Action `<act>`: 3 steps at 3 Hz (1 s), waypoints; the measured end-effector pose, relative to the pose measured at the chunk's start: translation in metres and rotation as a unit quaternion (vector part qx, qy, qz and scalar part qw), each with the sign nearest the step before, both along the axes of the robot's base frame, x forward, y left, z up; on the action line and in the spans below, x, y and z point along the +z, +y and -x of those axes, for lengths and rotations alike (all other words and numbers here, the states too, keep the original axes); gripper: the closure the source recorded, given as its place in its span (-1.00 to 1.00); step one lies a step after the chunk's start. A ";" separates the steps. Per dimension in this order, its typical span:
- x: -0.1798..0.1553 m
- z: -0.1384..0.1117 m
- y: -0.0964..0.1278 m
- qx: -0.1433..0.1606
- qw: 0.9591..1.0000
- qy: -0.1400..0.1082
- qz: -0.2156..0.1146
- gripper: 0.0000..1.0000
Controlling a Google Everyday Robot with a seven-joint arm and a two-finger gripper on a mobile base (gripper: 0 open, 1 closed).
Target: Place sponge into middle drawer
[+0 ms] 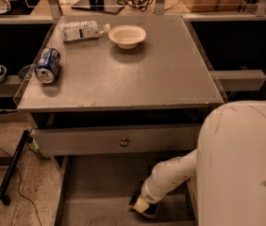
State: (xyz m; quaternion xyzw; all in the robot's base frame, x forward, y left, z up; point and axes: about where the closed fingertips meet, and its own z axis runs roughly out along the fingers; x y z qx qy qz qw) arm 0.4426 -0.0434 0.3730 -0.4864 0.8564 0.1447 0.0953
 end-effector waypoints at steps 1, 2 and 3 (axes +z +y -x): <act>0.000 0.000 0.000 0.000 1.000 0.000 0.000 -0.55; 0.000 0.000 0.000 0.000 1.000 0.000 0.000 -1.00; 0.000 0.000 0.000 0.000 1.000 0.000 0.000 -1.00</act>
Offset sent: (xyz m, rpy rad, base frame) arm 0.0000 0.0000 0.0000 0.0000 0.0000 0.0000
